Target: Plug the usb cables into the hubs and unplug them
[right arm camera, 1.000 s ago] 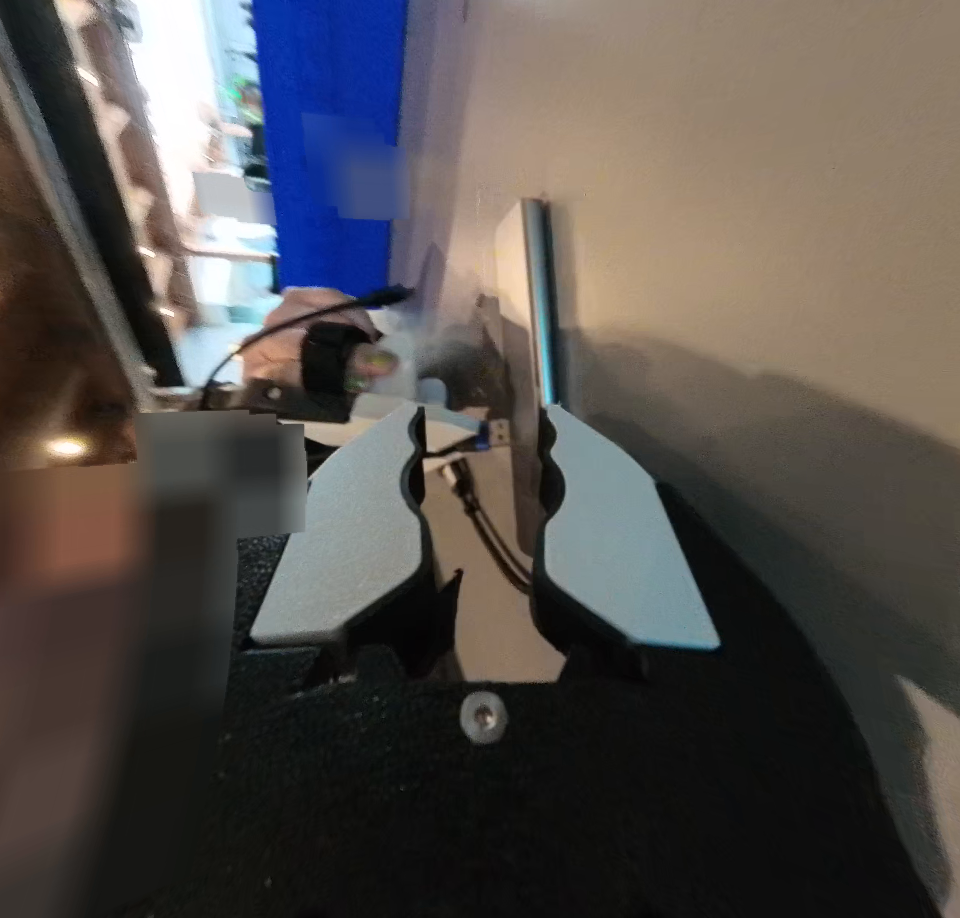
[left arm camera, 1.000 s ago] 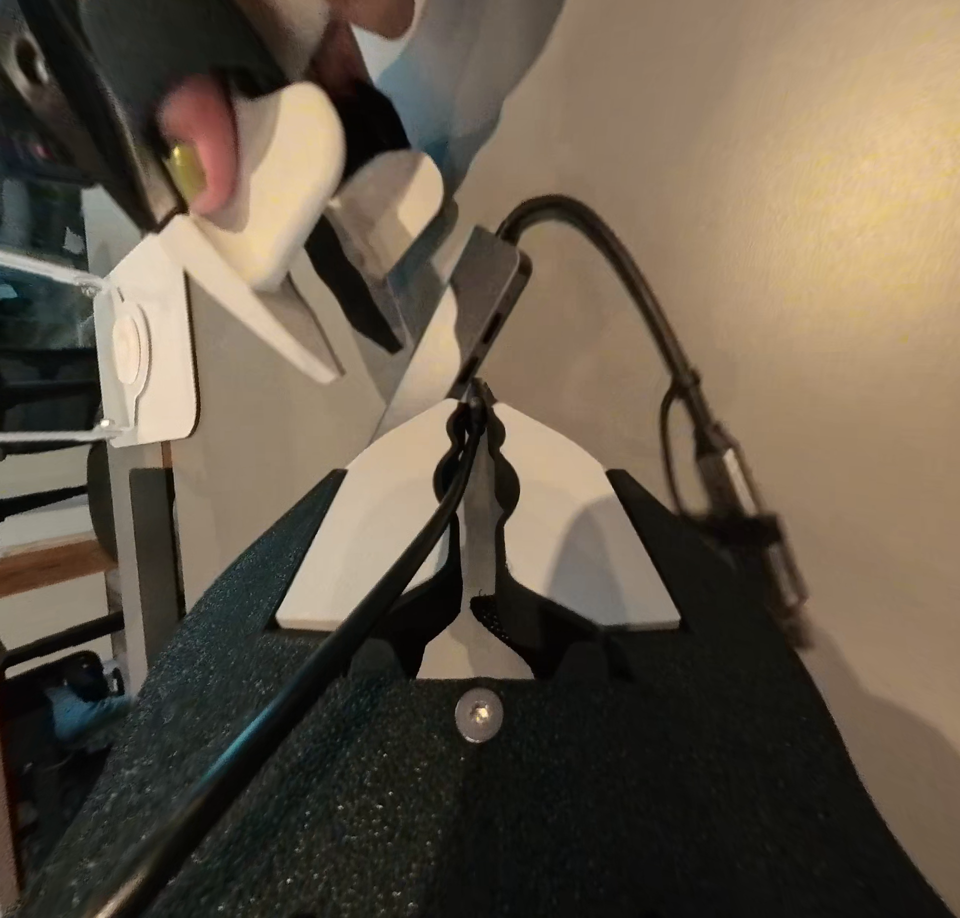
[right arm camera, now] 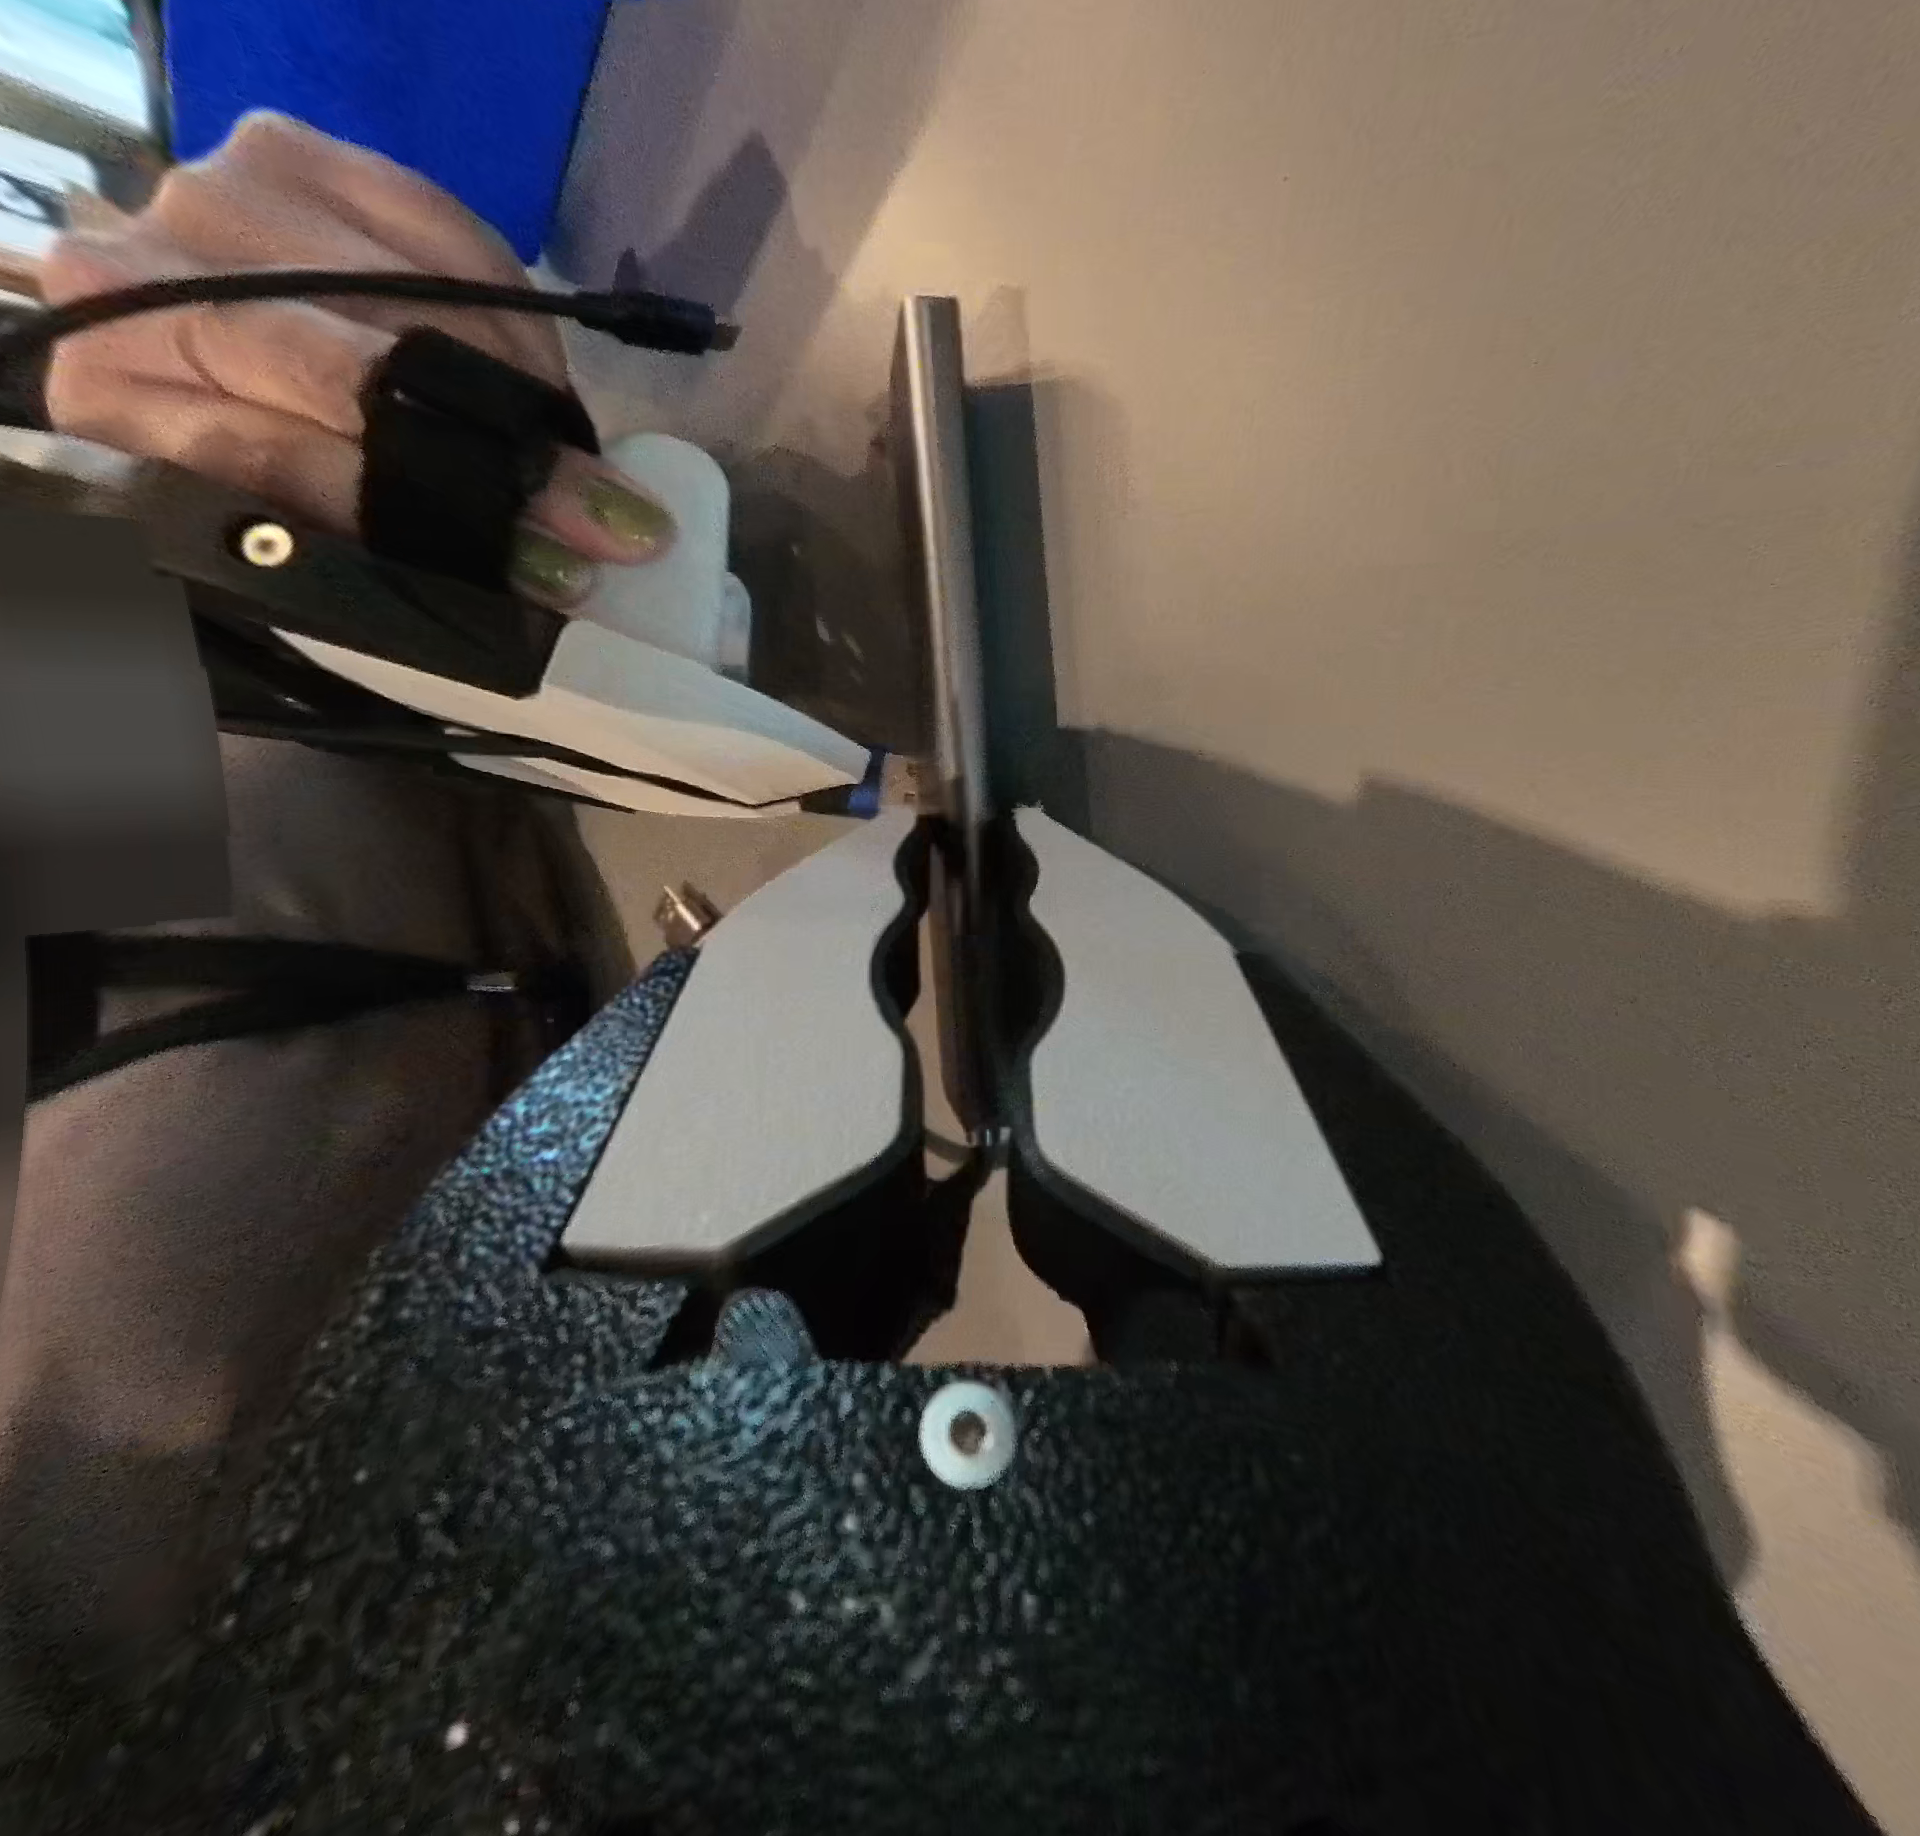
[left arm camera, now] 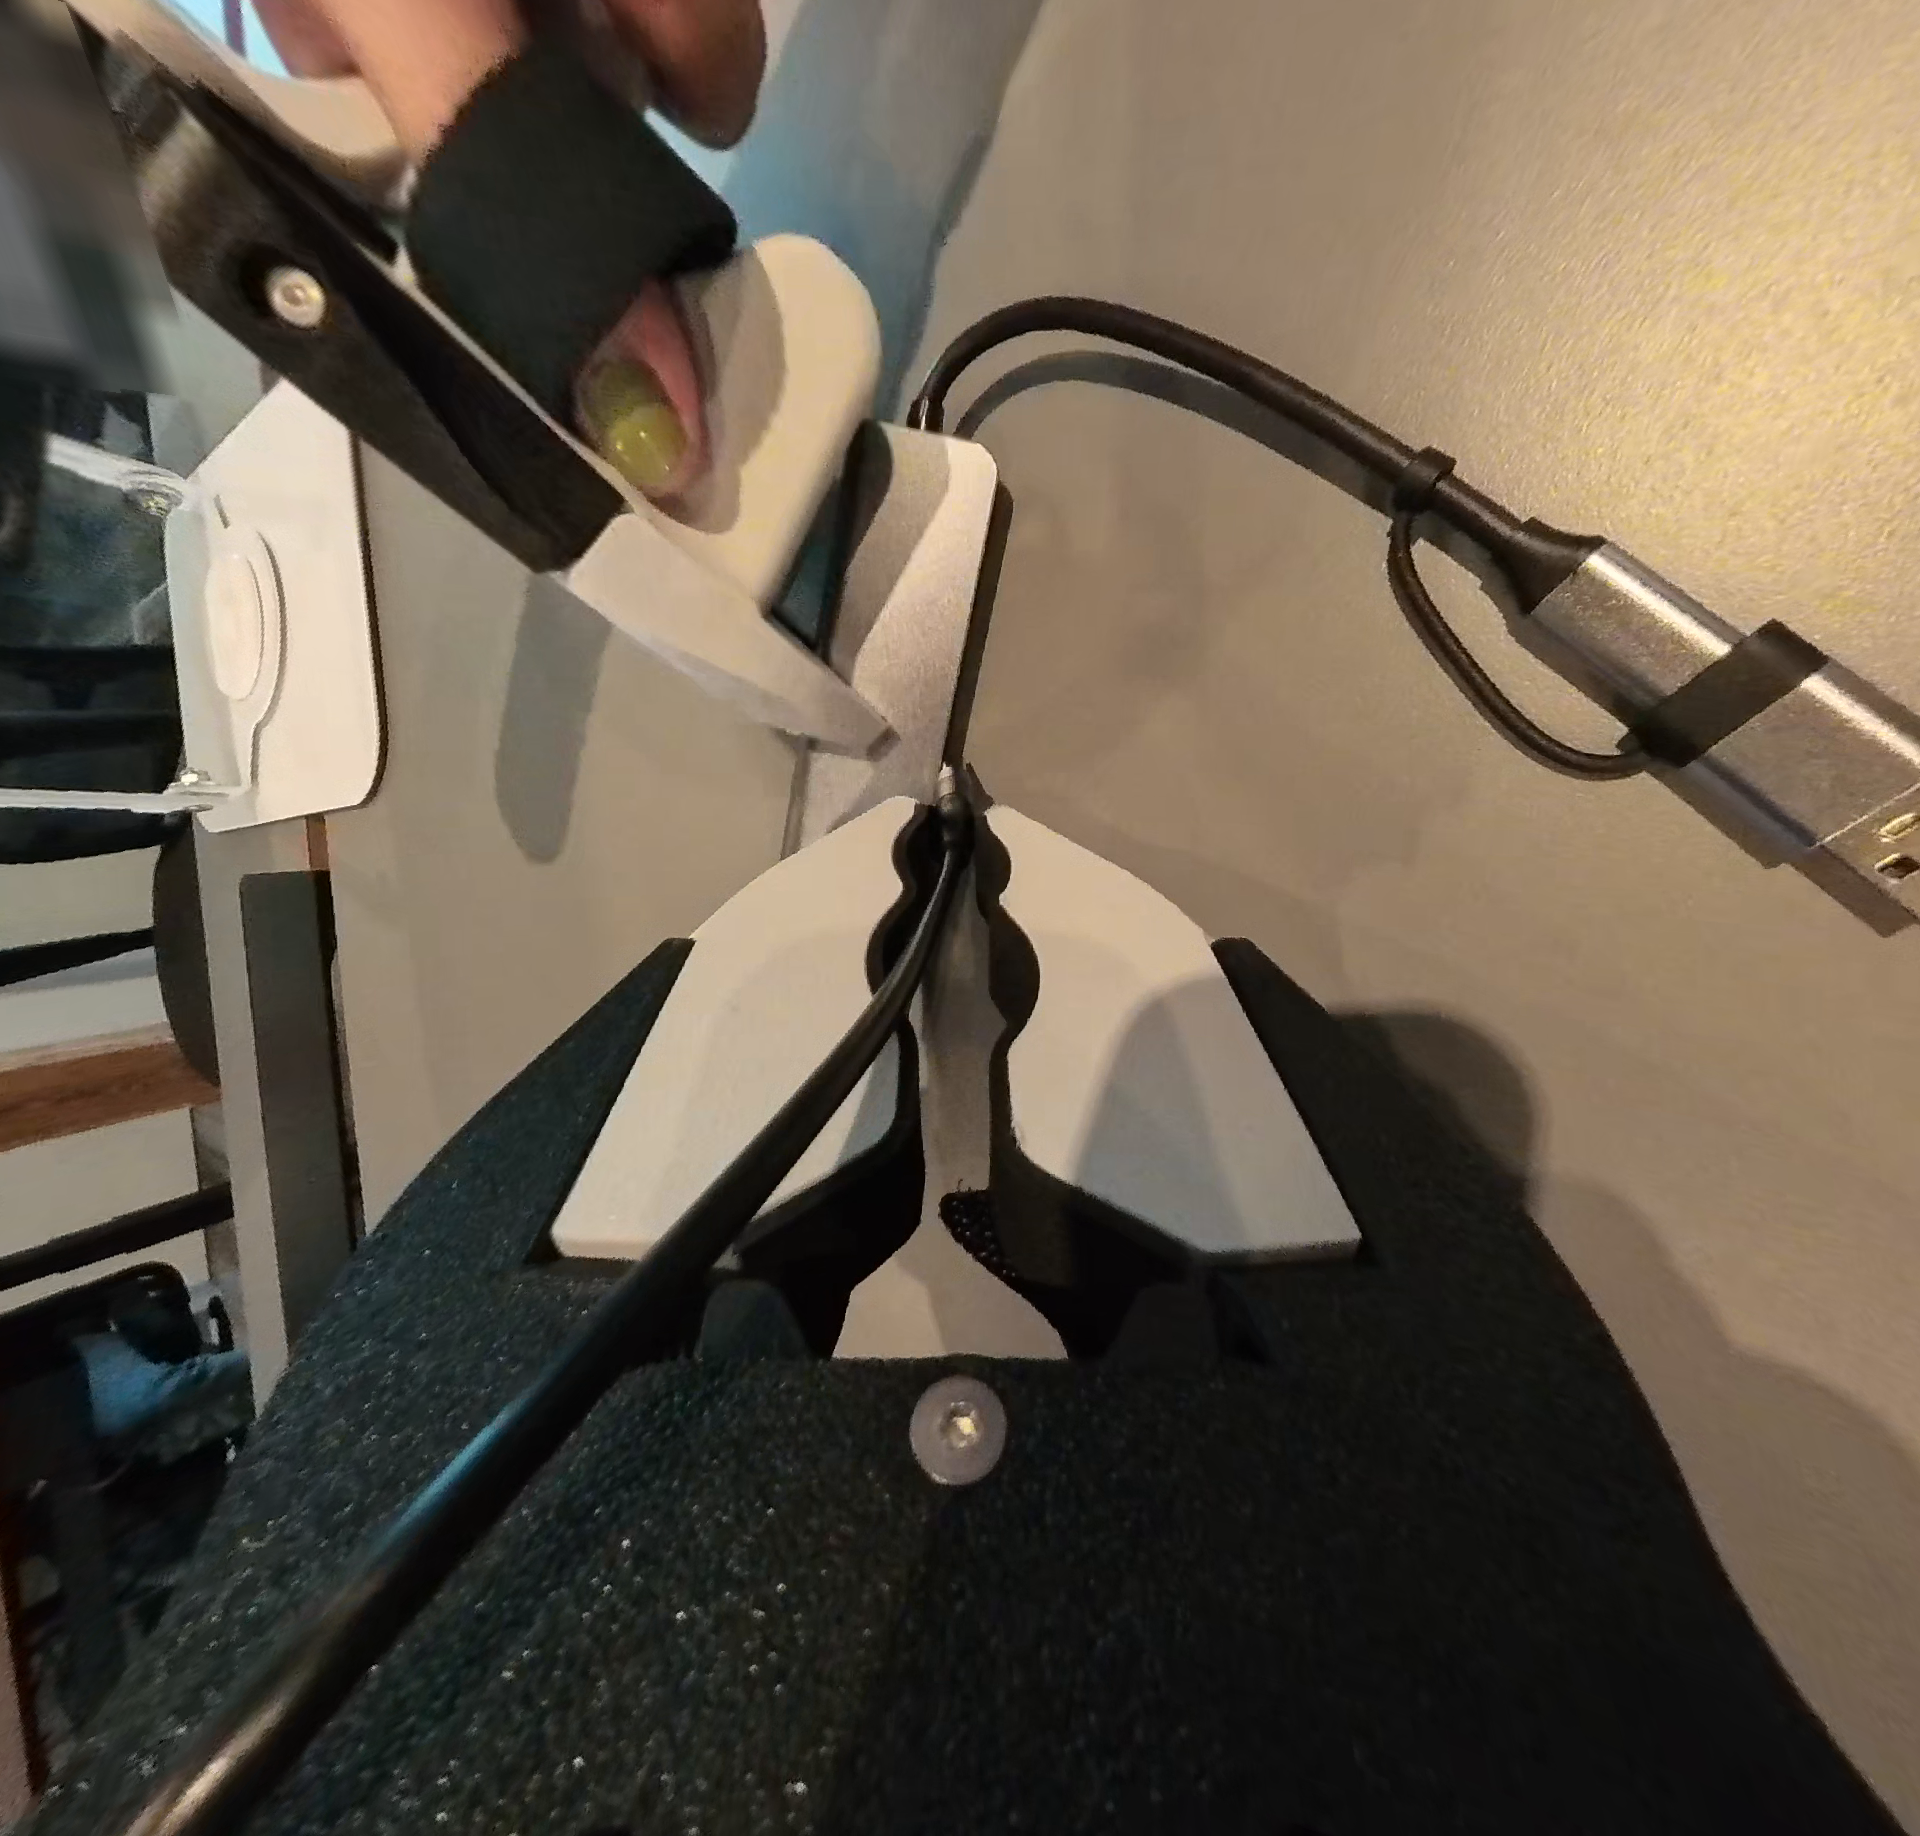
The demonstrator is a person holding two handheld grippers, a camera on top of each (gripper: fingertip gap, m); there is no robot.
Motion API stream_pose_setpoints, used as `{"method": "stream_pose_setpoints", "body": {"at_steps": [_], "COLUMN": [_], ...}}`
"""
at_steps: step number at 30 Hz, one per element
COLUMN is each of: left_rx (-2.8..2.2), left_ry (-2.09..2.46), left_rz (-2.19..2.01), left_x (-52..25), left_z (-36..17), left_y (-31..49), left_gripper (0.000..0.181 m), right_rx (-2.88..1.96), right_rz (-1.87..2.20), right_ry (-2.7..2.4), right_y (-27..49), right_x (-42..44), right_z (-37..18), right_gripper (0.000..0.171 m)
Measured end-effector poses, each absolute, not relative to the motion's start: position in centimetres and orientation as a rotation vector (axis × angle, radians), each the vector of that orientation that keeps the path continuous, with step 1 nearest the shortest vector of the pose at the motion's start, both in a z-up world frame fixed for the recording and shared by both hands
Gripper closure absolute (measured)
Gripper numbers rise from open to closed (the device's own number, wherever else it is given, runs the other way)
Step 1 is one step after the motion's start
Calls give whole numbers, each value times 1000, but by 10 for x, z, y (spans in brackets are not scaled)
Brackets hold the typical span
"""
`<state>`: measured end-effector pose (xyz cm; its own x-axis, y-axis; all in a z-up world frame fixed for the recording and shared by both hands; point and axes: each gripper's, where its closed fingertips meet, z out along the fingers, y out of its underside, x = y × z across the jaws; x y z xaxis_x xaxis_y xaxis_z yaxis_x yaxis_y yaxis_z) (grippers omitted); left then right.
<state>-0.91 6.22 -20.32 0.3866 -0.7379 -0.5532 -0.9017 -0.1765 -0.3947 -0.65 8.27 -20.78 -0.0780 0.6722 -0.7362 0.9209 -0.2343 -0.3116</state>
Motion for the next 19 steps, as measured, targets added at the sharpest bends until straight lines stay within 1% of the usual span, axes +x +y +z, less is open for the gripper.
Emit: {"method": "stream_pose_setpoints", "body": {"at_steps": [4,7,9,12,15,19], "left_rx": [-1984,-1981,-1945,-1796,-1648,-1514], "left_ry": [1393,1244,1067,829,729,656], "left_rz": [312,230,58,-228,-364,-477], "left_x": [-15,-29,-34,-35,-31,-16], "left_z": [-202,-181,-151,-85,-21,41], "left_y": [60,57,56,56,56,55], "left_gripper": [173,173,173,173,173,174], "right_rx": [1870,1849,1820,1676,1325,943], "right_rz": [-1220,-1405,-1691,-2171,-2625,-3000], "right_ry": [1808,1805,1761,1709,1696,1717], "right_y": [81,88,100,118,116,107], "right_x": [-8,-10,-17,-20,-9,9], "right_z": [-203,-179,-142,-77,-10,56], "right_gripper": [162,162,162,162,162,162]}}
